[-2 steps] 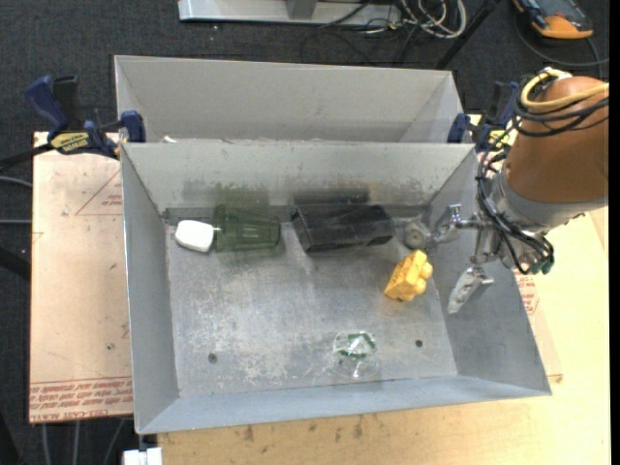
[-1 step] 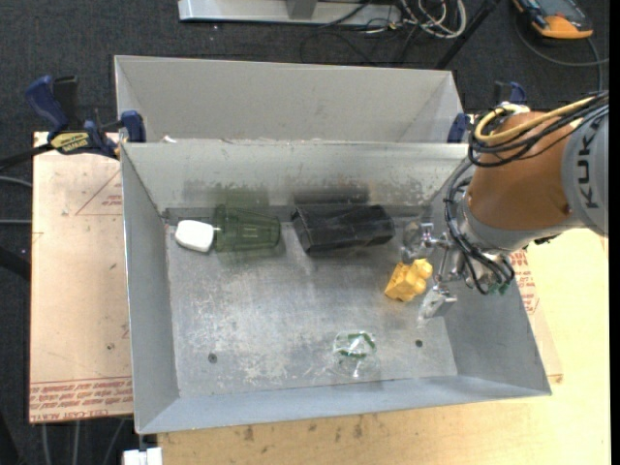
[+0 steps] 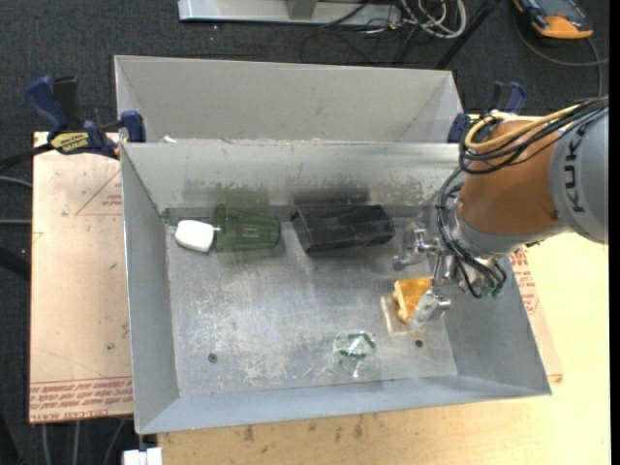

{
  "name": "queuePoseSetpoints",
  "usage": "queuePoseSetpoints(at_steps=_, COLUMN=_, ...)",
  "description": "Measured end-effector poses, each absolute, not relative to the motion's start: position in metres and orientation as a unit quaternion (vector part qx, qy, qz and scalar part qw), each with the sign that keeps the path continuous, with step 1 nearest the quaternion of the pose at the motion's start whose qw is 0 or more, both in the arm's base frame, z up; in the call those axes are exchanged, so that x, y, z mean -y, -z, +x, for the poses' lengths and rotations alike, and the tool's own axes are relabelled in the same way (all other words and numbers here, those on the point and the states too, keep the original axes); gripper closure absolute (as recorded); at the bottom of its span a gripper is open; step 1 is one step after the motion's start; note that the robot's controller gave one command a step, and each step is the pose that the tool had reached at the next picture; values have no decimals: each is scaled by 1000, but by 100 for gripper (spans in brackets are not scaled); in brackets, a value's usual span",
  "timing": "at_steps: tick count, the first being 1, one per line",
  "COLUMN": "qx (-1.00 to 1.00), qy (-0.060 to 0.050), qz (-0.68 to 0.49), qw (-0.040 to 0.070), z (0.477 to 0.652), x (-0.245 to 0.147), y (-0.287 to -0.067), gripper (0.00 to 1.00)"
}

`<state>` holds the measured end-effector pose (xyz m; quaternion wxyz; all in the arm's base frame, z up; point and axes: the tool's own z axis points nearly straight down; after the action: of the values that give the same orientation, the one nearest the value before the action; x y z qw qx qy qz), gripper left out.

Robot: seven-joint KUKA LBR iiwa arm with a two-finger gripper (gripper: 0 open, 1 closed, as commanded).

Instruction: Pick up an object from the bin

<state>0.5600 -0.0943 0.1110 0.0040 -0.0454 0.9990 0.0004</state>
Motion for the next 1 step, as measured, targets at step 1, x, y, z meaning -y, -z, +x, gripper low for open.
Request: queuePoseSetpoints(at_steps=1, qx=-1000, qy=-3, qz=-3, qw=2, z=611, x=122, y=-79, gripper=100)
